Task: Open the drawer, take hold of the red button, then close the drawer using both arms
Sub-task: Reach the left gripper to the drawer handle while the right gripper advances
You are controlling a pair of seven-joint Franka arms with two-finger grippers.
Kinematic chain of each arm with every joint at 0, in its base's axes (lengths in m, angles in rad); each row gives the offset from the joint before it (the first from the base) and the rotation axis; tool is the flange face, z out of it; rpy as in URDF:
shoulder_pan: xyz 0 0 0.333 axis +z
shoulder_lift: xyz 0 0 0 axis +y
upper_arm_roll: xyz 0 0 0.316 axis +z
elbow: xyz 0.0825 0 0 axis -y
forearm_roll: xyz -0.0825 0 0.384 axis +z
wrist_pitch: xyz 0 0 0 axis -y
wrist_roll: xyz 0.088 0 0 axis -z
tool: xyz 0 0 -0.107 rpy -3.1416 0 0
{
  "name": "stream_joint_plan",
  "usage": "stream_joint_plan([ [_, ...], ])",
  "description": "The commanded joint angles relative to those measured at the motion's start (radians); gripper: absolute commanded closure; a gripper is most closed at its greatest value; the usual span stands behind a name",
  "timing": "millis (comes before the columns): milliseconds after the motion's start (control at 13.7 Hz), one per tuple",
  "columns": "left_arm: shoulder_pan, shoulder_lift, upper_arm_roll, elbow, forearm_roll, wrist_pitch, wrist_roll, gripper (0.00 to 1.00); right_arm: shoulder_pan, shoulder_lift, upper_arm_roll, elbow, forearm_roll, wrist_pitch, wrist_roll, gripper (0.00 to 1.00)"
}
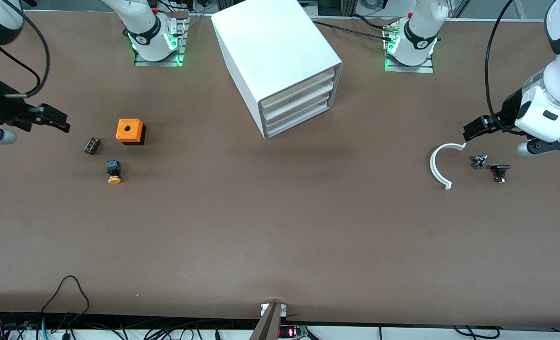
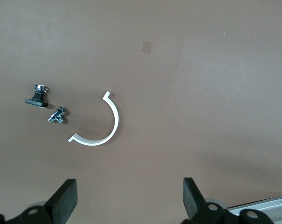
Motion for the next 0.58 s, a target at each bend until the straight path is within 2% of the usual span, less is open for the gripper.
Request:
stream_joint_plan([
  [0, 0.001, 0.018, -0.002, 0.037, 0.021, -0.028, 0.018, 0.0, 0.036, 0.062, 0.0, 0.074, -0.002, -0.02, -0.014, 0.0],
  [510, 0.003, 0.016, -0.002, 0.037, 0.021, -0.028, 0.023, 0.0, 0.037, 0.081, -0.002, 0.098, 0.003, -0.022, -0.045, 0.0],
])
